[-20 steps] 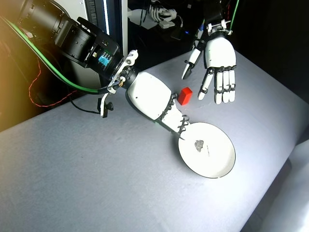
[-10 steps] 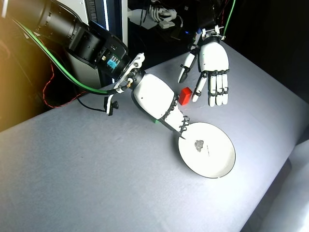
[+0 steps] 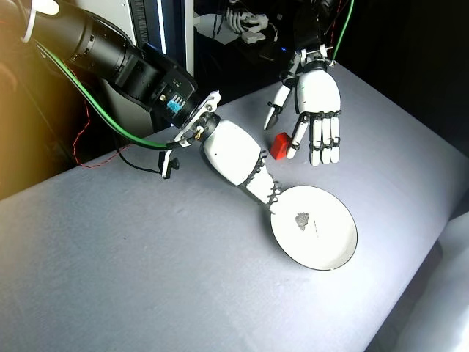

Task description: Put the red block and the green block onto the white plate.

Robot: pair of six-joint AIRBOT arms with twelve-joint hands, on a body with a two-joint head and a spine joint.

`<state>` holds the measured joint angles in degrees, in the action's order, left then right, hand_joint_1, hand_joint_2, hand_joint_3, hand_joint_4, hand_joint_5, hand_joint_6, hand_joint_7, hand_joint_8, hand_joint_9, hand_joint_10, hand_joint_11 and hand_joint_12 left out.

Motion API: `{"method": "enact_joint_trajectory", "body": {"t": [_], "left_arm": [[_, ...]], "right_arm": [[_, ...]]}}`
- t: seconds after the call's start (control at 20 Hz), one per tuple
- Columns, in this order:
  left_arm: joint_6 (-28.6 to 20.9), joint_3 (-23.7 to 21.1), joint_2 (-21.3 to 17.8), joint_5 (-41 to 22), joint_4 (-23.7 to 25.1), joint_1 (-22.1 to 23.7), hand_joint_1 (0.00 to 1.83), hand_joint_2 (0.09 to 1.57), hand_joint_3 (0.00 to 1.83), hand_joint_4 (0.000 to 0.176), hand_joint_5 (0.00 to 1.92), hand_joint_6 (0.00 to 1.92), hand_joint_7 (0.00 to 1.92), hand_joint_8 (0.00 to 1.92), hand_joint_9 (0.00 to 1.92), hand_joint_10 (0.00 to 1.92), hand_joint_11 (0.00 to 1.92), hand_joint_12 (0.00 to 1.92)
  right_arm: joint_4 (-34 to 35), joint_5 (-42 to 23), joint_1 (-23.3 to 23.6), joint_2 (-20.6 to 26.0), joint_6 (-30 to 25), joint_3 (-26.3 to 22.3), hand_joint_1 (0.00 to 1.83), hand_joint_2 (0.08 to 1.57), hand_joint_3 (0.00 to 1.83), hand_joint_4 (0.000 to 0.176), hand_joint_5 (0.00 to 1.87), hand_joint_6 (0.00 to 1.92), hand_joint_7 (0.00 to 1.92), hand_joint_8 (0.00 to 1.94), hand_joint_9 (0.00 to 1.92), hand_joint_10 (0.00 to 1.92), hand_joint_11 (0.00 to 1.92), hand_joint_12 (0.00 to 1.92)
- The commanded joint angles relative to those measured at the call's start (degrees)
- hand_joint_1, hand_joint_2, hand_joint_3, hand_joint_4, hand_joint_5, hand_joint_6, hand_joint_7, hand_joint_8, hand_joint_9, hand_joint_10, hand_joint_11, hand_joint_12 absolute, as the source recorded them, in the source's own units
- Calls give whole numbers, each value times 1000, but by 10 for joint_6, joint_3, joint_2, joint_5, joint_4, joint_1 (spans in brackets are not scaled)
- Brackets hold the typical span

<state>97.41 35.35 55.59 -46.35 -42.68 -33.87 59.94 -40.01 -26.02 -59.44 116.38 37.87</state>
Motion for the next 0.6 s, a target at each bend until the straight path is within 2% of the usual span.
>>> {"method": "enact_joint_trajectory", "body": {"t": [0.0, 0.05, 0.1, 0.15, 0.25, 0.3, 0.35, 0.4, 0.45, 0.5, 0.55], "left_arm": [[-2, 3, 1, -53, 25, 0, 499, 1014, 0, 127, 783, 11, 176, 8, 0, 0, 0, 0], [-2, 4, 4, -57, 26, -1, 451, 1025, 3, 146, 771, 5, 170, 4, 0, 0, 0, 0], [-3, 5, 7, -60, 26, -4, 477, 1021, 0, 137, 786, 11, 180, 7, 2, 1, 0, 0], [-5, 6, 9, -63, 28, -7, 548, 1007, 0, 104, 812, 20, 186, 8, 0, 0, 0, 0], [-7, 9, 13, -66, 30, -10, 510, 1015, 0, 130, 810, 17, 199, 9, 0, 0, 0, 0], [-8, 10, 15, -66, 31, -11, 510, 1015, 0, 130, 810, 17, 199, 9, 0, 0, 0, 0], [-8, 12, 18, -66, 31, -12, 500, 1016, 0, 143, 811, 16, 203, 9, 2, 1, 0, 0], [-9, 14, 20, -66, 31, -12, 511, 1021, 1, 128, 801, 11, 192, 3, 0, 0, 0, 0], [-10, 16, 21, -67, 32, -12, 508, 1021, 1, 128, 802, 11, 195, 4, 0, 0, 0, 0], [-10, 19, 24, -67, 32, -12, 524, 1018, 0, 115, 807, 12, 204, 7, 13, 5, 0, 0], [-10, 21, 25, -67, 33, -12, 530, 1011, 0, 122, 810, 12, 212, 9, 28, 11, 0, 0]], "right_arm": [[-28, -35, 2, 2, -2, -1, 683, 888, 6, 93, 659, 15, 80, 0, 0, 0, 0, 0], [-28, -35, 2, 1, -2, -1, 678, 890, 6, 93, 661, 14, 73, 0, 0, 0, 0, 0], [-28, -35, 2, 1, -2, -1, 694, 885, 3, 92, 668, 15, 86, 5, 0, 0, 0, 0], [-28, -35, 2, 0, -4, -1, 722, 876, 0, 81, 679, 17, 95, 8, 0, 0, 0, 0], [-28, -35, 1, -1, -10, 0, 717, 884, 3, 87, 673, 10, 103, 7, 0, 0, 0, 0], [-28, -35, 1, -2, -11, 1, 717, 884, 3, 87, 673, 10, 103, 7, 0, 0, 0, 0], [-28, -35, 1, -2, -12, 1, 697, 885, 3, 95, 669, 8, 96, 3, 0, 0, 0, 0], [-28, -35, 2, -3, -13, 1, 710, 886, 2, 87, 685, 13, 125, 14, 0, 0, 0, 0], [-28, -35, 2, -3, -13, 1, 710, 888, 3, 89, 688, 13, 128, 13, 0, 0, 0, 0], [-28, -35, 2, -4, -13, 1, 716, 882, 0, 91, 702, 17, 144, 16, 0, 0, 0, 0], [-28, -36, 2, -4, -13, 1, 710, 884, 1, 95, 706, 17, 141, 12, 0, 0, 0, 0]]}}
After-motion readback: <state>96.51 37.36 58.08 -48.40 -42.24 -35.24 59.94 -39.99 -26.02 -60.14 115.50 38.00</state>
